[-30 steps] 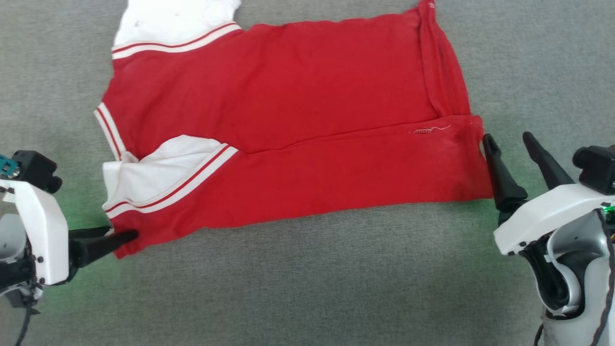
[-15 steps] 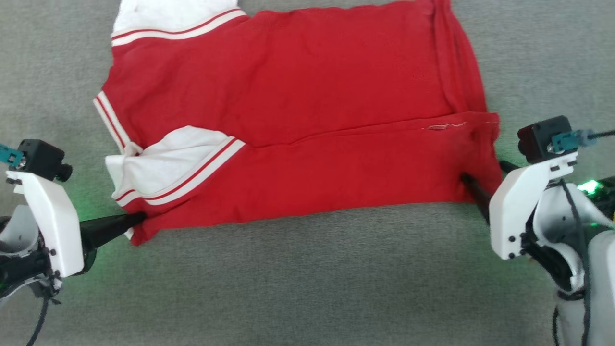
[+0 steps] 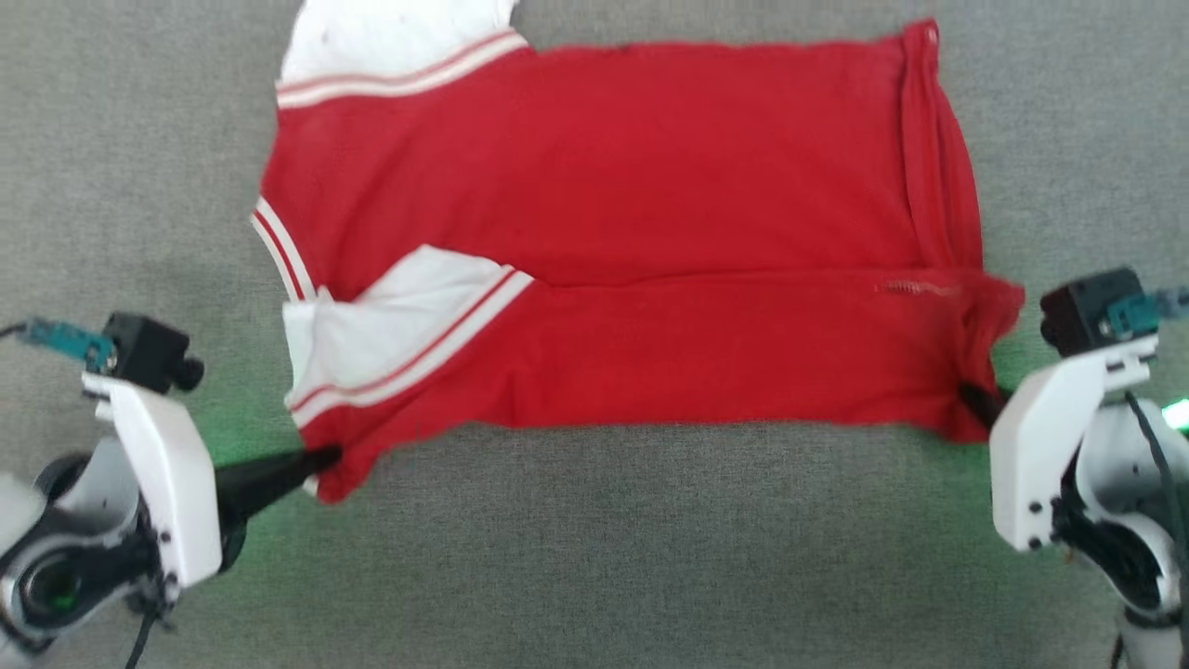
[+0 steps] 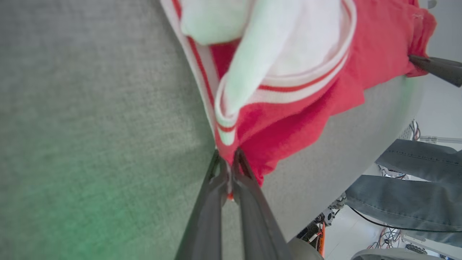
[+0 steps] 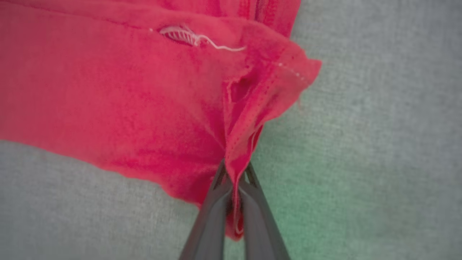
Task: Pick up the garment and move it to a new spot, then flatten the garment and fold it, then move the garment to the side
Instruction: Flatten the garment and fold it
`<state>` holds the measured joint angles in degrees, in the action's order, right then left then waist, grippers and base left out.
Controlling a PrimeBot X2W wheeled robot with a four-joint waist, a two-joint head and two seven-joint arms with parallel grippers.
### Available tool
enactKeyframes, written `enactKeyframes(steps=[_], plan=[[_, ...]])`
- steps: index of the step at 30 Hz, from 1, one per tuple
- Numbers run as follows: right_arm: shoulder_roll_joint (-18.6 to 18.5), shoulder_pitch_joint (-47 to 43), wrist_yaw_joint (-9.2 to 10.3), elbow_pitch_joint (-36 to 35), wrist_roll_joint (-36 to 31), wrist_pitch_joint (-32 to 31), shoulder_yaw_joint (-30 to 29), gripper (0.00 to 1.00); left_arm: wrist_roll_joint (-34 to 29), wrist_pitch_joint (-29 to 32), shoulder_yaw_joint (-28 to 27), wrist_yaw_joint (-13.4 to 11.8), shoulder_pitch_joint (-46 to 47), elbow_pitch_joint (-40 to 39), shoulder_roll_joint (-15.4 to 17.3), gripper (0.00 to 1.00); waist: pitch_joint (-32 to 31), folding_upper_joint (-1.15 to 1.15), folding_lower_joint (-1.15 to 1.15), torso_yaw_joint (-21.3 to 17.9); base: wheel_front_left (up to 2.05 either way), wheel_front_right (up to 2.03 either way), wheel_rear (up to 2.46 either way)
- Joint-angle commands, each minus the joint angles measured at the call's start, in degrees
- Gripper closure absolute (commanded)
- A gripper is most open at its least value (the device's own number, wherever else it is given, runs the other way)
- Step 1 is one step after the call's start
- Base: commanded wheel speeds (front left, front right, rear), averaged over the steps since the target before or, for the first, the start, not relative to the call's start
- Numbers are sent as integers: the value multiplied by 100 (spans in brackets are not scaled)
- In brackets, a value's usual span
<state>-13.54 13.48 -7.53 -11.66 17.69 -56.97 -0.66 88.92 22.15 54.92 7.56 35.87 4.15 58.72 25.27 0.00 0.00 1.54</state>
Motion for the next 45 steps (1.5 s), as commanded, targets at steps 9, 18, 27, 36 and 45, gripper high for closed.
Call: enactKeyframes(steps=[9,18,27,36,45], plan=[[-256,-1149,8,-685,534,-456,-192,100,83,-463,189,-16,-970,-960,732,100,-347,0,0,8,0,0,0],[-162,-1555,8,-1151,576,-177,-505,64,-57,-1214,206,-16,-1413,-1292,882,81,-333,0,0,22,0,0,0],[244,-935,6,-1086,-129,1614,-899,0,-39,-2129,-251,-16,-1190,-842,889,0,-269,0,0,-30,0,0,0],[794,-340,6,-295,-890,3956,-315,0,-507,-3386,-1042,-14,-234,499,544,0,-85,0,0,-501,0,0,0],[1061,85,7,60,-1029,5070,172,0,-730,-2338,-989,-15,1445,1485,362,0,466,0,0,-1273,0,0,0]])
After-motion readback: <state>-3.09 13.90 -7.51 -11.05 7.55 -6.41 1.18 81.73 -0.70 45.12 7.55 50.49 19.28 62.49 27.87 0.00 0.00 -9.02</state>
